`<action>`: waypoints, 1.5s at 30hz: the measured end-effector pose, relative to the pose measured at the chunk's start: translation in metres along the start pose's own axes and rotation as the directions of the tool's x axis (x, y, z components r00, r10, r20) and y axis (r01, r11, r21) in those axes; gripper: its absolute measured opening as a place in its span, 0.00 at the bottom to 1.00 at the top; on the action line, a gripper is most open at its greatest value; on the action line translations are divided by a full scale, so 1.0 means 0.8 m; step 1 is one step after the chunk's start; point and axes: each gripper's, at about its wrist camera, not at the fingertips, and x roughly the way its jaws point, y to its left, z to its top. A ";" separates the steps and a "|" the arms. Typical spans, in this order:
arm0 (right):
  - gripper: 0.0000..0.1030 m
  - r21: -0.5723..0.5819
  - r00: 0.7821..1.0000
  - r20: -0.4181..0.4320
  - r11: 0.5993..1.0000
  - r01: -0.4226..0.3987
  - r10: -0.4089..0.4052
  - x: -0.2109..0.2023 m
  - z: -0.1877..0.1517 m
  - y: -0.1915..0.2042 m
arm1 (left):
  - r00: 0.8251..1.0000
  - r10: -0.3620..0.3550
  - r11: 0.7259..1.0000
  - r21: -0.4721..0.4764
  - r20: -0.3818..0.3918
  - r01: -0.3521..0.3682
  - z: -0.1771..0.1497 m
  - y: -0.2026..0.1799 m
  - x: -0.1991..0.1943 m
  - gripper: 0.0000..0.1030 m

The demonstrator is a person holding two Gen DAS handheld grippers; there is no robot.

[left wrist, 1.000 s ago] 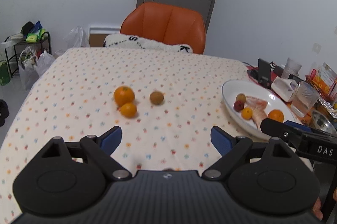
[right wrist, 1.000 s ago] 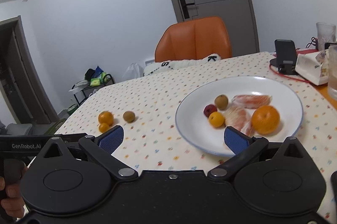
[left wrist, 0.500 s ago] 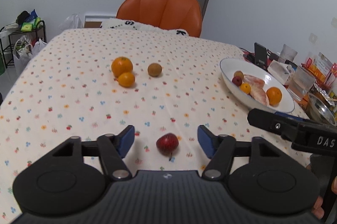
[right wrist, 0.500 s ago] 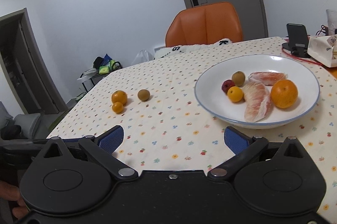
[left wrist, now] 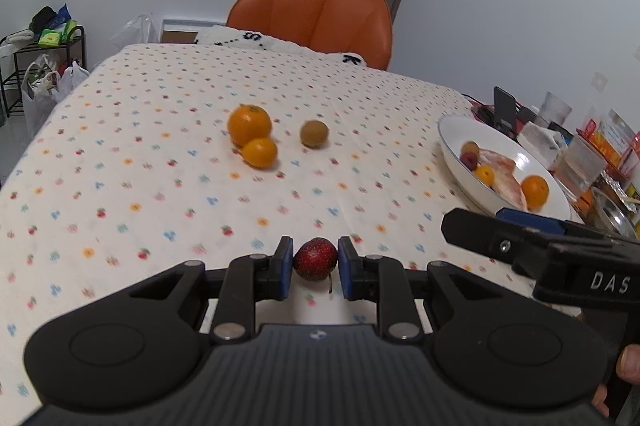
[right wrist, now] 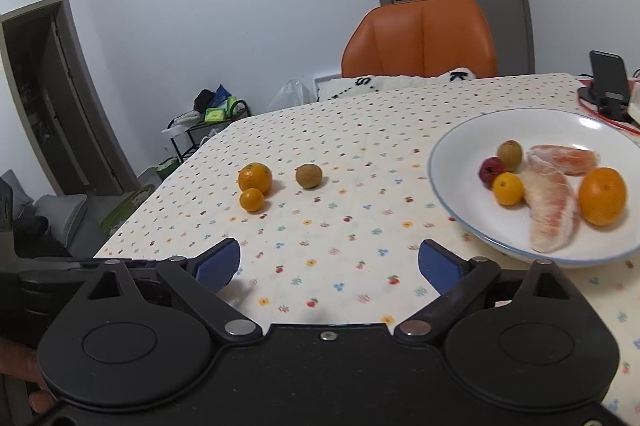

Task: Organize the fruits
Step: 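Grasp a dark red date with the left tool while the right tool grasps a small tangerine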

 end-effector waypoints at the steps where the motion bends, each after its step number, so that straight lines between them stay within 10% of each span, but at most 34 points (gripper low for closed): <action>1: 0.91 0.000 1.000 -0.003 1.000 -0.003 0.003 0.003 0.002 0.001 | 1.000 0.004 1.000 -0.003 0.003 -0.004 0.003 0.003 0.001 0.21; 37: 0.54 -0.048 0.977 -0.169 0.989 -0.143 0.133 0.150 0.052 0.073 | 0.988 0.155 0.980 -0.132 0.025 -0.151 0.068 0.106 0.030 0.21; 45: 0.21 -0.064 0.972 -0.190 0.987 -0.149 0.135 0.164 0.049 0.084 | 0.985 0.171 0.978 -0.129 0.025 -0.166 0.073 0.112 0.029 0.21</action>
